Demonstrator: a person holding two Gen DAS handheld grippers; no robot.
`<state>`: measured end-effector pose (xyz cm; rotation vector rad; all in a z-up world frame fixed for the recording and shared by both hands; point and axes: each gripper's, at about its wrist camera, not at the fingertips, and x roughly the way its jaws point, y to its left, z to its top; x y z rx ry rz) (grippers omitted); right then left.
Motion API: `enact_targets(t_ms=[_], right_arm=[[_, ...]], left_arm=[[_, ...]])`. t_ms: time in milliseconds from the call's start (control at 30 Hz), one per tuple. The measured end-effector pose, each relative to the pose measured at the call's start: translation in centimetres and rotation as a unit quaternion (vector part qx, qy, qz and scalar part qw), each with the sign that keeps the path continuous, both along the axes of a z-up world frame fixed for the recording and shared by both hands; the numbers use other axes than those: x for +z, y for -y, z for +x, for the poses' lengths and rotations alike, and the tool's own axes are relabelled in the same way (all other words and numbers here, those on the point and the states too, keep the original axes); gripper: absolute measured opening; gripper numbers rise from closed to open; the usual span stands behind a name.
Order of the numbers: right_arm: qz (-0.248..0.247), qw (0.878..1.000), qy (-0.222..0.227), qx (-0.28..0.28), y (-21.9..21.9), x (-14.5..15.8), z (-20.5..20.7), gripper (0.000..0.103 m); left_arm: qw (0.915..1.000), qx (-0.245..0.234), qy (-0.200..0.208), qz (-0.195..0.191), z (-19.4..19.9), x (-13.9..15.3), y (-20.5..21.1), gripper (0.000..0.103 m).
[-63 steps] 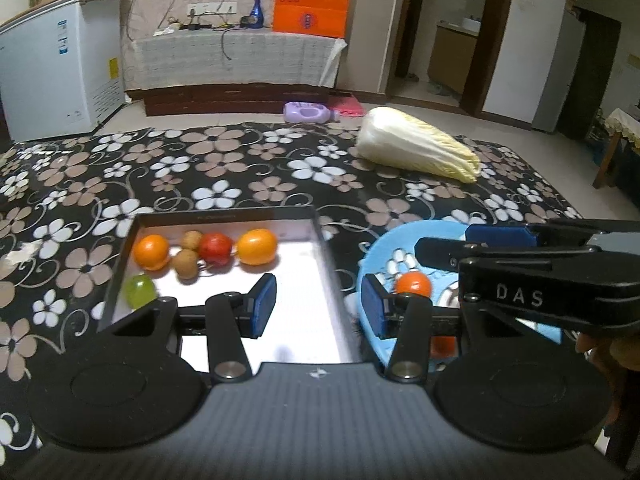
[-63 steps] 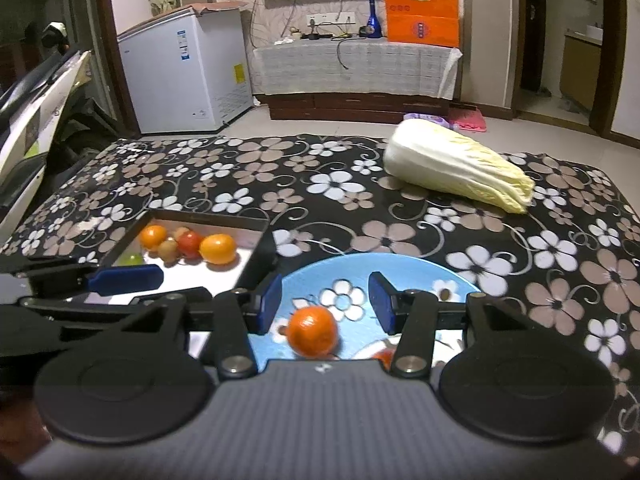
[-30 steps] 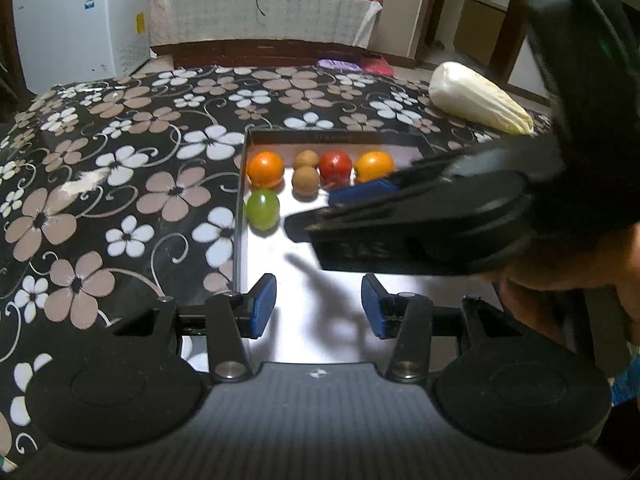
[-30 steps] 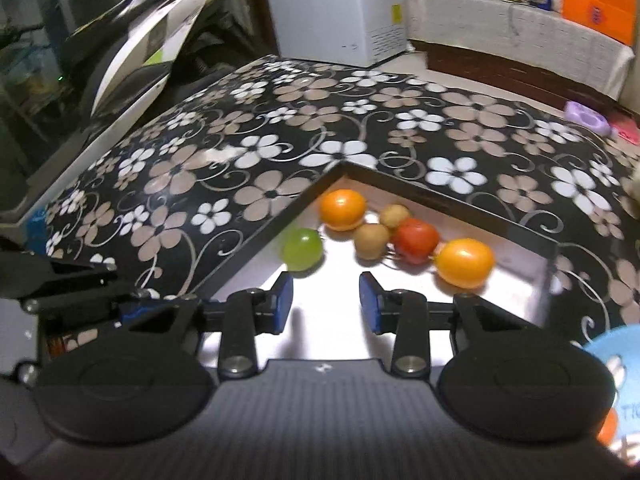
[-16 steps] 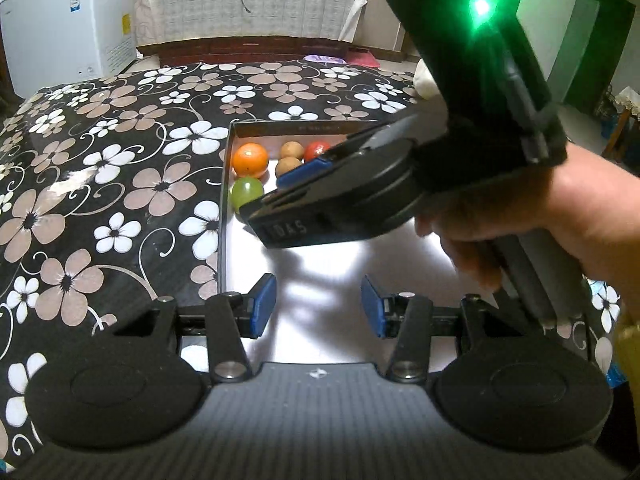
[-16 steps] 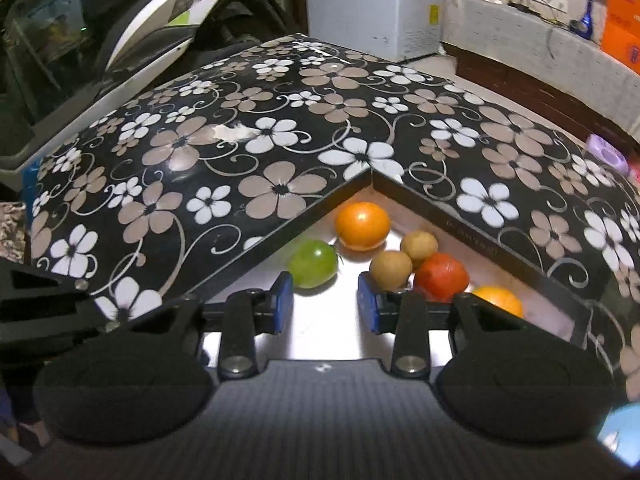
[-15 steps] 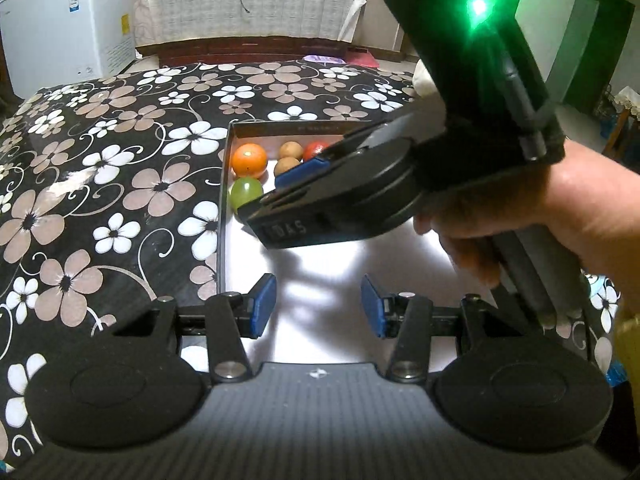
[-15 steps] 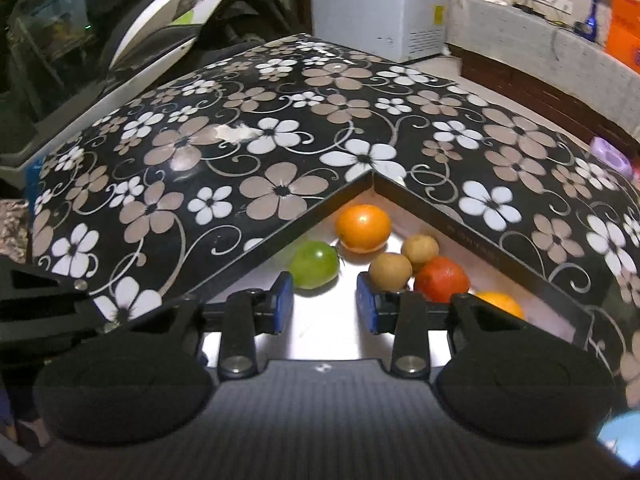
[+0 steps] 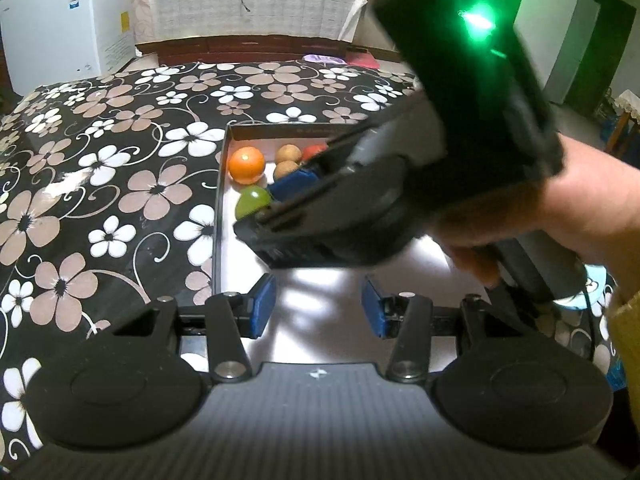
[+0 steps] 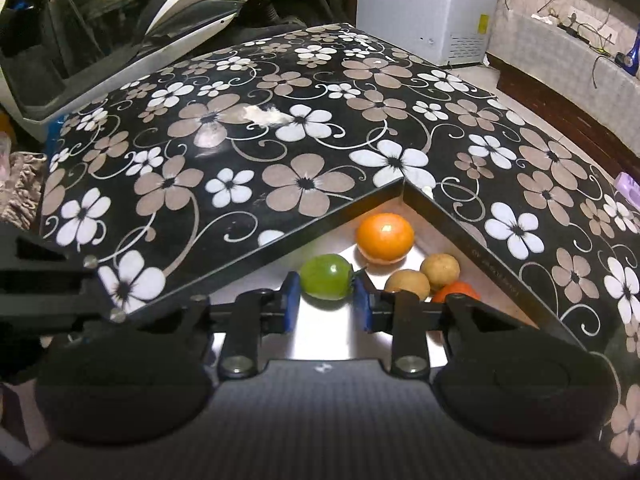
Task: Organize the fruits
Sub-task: 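Grasp the green grape in the tray with the right tool and lift it, then lower the left tool onto a brown round fruit and grasp it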
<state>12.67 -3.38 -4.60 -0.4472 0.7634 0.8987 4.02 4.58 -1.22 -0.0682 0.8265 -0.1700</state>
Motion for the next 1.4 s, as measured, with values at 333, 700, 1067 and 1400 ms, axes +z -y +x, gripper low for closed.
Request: enact_targets(t_ms=[333,700,1067,1400], right_arm=[[0.049,0.994,-0.006,-0.094,6.3,2.9,-1.4,0.032],[0.083,0.98,0.021,-0.18,12.4,5.6,-4.4,0.032],[0.088,0.979,0.022,-0.181,14.3,6.2,-5.3,0.032],[0.086,0.98,0.019,-0.179,14.6,6.1,-5.3,0.032]], left_arm=[[0.9997,0.023,0.004,0.003,1.9,0.4,0.1,0.053],[0.9977,0.066,-0.007,-0.013,6.3,0.0,0.5,0.052],[0.9973,0.073,-0.015,0.002,8.7,-0.9,1.5,0.043],[0.9963,0.086,-0.008,-0.003,9.8,-0.9,0.2,0.033]])
